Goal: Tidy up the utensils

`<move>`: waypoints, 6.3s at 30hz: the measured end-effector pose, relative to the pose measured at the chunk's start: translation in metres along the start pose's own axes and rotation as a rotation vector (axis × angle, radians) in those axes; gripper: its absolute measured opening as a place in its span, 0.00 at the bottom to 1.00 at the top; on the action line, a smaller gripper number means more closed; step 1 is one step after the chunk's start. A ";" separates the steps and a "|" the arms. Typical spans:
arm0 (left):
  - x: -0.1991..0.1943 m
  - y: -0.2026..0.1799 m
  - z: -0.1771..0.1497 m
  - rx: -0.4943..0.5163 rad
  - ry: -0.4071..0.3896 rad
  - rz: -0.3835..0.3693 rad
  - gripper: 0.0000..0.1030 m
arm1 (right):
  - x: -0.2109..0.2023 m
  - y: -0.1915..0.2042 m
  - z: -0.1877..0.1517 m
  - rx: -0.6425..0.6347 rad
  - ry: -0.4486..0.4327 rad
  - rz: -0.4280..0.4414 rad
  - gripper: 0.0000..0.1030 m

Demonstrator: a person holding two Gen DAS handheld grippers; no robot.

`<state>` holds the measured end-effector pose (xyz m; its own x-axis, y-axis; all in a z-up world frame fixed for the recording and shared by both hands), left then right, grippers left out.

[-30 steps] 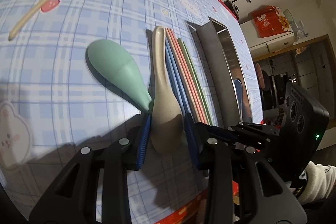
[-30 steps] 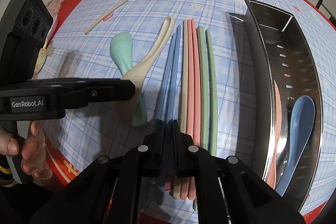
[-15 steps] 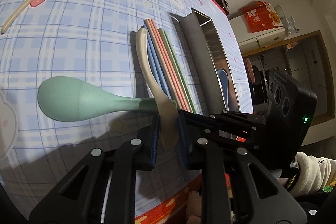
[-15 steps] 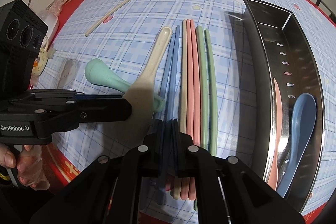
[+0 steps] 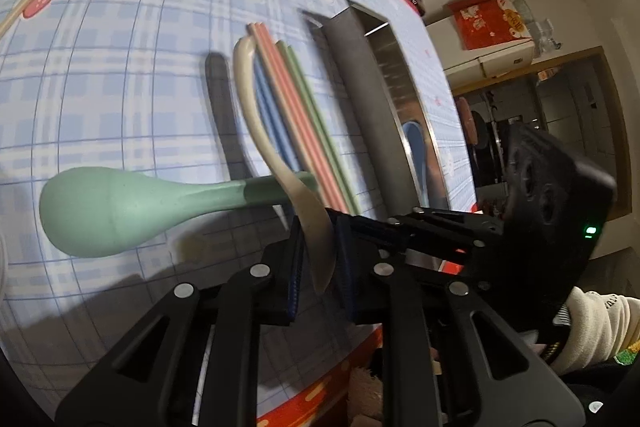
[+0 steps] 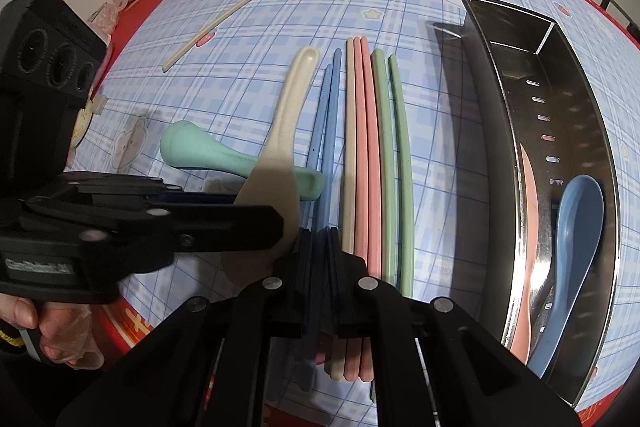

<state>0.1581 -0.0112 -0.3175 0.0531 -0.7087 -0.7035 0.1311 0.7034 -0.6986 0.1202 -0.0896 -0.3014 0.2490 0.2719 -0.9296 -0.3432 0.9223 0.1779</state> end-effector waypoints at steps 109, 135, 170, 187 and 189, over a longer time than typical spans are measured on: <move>0.064 -0.151 -0.019 0.031 -0.133 0.346 0.16 | -0.097 -0.169 -0.035 0.158 -0.200 0.273 0.06; -0.015 -0.138 -0.035 -0.081 -0.374 0.464 0.94 | -0.122 -0.156 -0.032 0.102 -0.273 0.231 0.91; -0.101 0.000 -0.059 -0.296 -0.332 0.454 0.94 | -0.083 -0.043 -0.010 0.031 -0.224 0.017 0.81; -0.117 0.047 -0.043 -0.241 -0.262 0.335 0.93 | -0.021 -0.001 -0.005 0.071 -0.074 0.012 0.14; -0.112 0.047 -0.041 -0.225 -0.244 0.329 0.92 | -0.016 -0.003 -0.005 0.087 -0.064 0.003 0.11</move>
<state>0.1174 0.1038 -0.2767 0.2911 -0.4193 -0.8599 -0.1479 0.8683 -0.4735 0.1130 -0.0985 -0.2889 0.3062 0.2895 -0.9069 -0.2650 0.9409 0.2109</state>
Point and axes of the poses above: each gripper's, at about its wrist camera, not at the fingertips, and x roughly the way its jaws point, y to its left, z to its top, the point moved 5 cm from there along x, roughly the way its jaws point, and after that the axes turned 5 degrees about -x, right-handed, at the moved point
